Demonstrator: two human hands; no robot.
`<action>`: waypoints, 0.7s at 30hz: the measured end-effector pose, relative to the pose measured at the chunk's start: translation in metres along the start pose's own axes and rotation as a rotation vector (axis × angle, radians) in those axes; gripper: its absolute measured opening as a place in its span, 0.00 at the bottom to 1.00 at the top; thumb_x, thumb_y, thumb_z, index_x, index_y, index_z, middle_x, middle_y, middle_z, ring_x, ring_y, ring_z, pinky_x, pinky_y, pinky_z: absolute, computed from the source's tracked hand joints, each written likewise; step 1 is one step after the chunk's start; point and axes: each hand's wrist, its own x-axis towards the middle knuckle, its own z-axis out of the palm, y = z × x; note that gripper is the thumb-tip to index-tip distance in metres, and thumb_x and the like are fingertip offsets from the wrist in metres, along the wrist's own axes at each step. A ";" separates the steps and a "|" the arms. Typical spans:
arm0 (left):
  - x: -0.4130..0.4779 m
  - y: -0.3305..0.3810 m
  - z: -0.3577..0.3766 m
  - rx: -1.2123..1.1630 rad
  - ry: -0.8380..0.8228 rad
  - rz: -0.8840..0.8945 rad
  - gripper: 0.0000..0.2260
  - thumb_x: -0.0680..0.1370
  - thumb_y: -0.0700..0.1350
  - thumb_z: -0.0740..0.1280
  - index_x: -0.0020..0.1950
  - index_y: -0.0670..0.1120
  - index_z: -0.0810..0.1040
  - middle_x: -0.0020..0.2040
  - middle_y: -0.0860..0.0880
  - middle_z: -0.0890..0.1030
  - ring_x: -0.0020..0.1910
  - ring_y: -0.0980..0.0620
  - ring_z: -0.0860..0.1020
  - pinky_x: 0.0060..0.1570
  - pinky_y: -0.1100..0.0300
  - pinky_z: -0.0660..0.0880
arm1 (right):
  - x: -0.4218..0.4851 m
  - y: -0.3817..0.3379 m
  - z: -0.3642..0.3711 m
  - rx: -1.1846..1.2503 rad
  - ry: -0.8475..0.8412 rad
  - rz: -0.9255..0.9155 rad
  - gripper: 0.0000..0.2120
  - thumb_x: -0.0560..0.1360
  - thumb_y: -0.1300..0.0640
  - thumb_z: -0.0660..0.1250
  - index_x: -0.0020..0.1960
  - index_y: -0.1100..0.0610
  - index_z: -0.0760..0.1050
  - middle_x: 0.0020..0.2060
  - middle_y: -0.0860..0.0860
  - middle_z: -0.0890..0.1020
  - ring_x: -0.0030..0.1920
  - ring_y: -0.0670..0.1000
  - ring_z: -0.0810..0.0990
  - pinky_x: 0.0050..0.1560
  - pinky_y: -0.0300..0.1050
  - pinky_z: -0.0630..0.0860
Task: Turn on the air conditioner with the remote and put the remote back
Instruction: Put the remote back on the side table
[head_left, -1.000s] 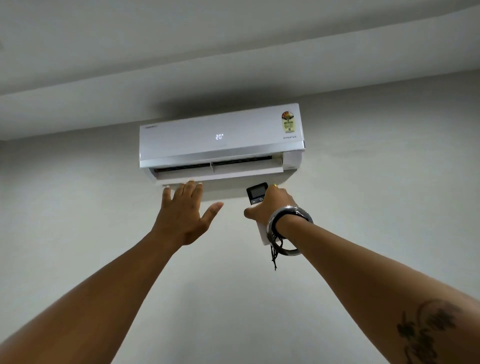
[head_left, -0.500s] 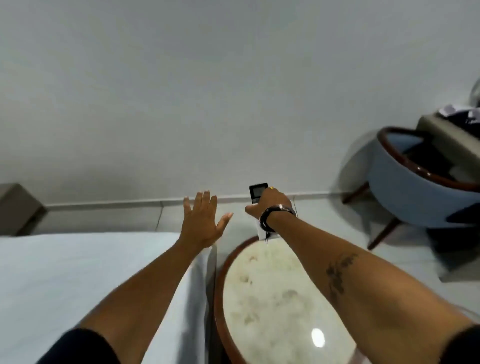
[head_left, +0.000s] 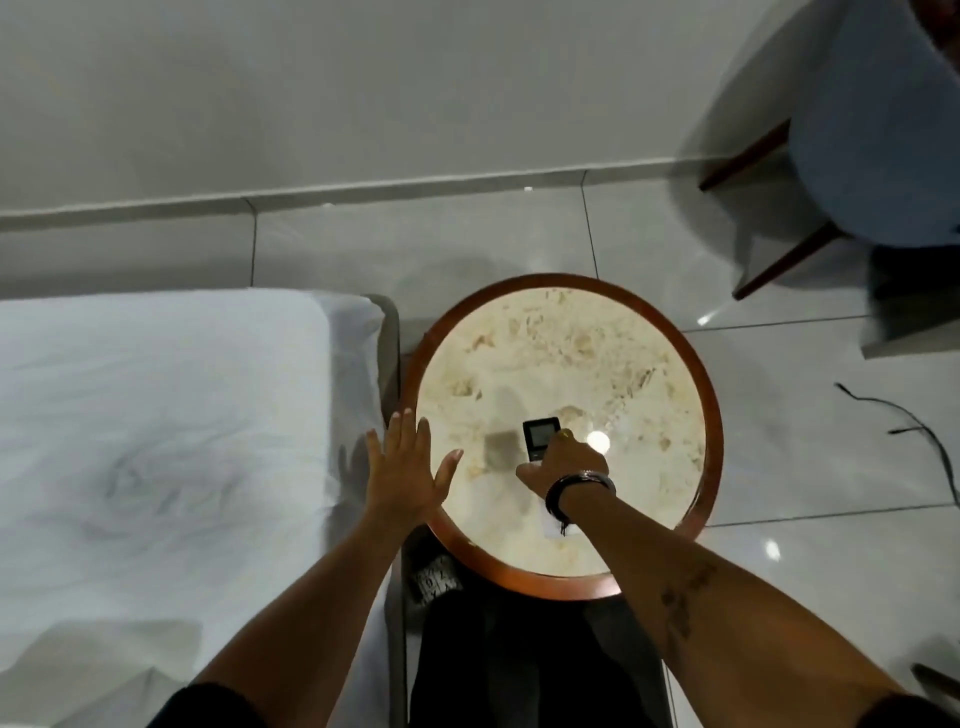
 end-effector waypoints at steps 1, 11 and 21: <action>0.006 0.001 0.009 -0.012 0.002 0.007 0.36 0.78 0.66 0.46 0.76 0.42 0.60 0.78 0.39 0.59 0.78 0.41 0.54 0.73 0.37 0.47 | 0.007 0.001 0.007 0.013 -0.008 0.013 0.30 0.64 0.38 0.65 0.58 0.57 0.68 0.40 0.51 0.77 0.38 0.55 0.76 0.37 0.45 0.74; 0.041 0.005 0.081 -0.039 -0.059 0.010 0.37 0.78 0.66 0.44 0.77 0.42 0.57 0.78 0.39 0.57 0.78 0.41 0.51 0.74 0.39 0.42 | 0.069 0.004 0.067 0.168 -0.121 0.153 0.29 0.70 0.47 0.67 0.64 0.59 0.63 0.48 0.56 0.81 0.48 0.60 0.81 0.42 0.49 0.77; 0.053 0.007 0.103 -0.059 -0.077 0.000 0.37 0.78 0.66 0.44 0.76 0.41 0.59 0.77 0.38 0.61 0.77 0.39 0.55 0.73 0.37 0.46 | 0.093 0.012 0.096 0.171 -0.136 0.185 0.26 0.72 0.49 0.66 0.63 0.60 0.62 0.47 0.56 0.81 0.48 0.61 0.81 0.40 0.48 0.73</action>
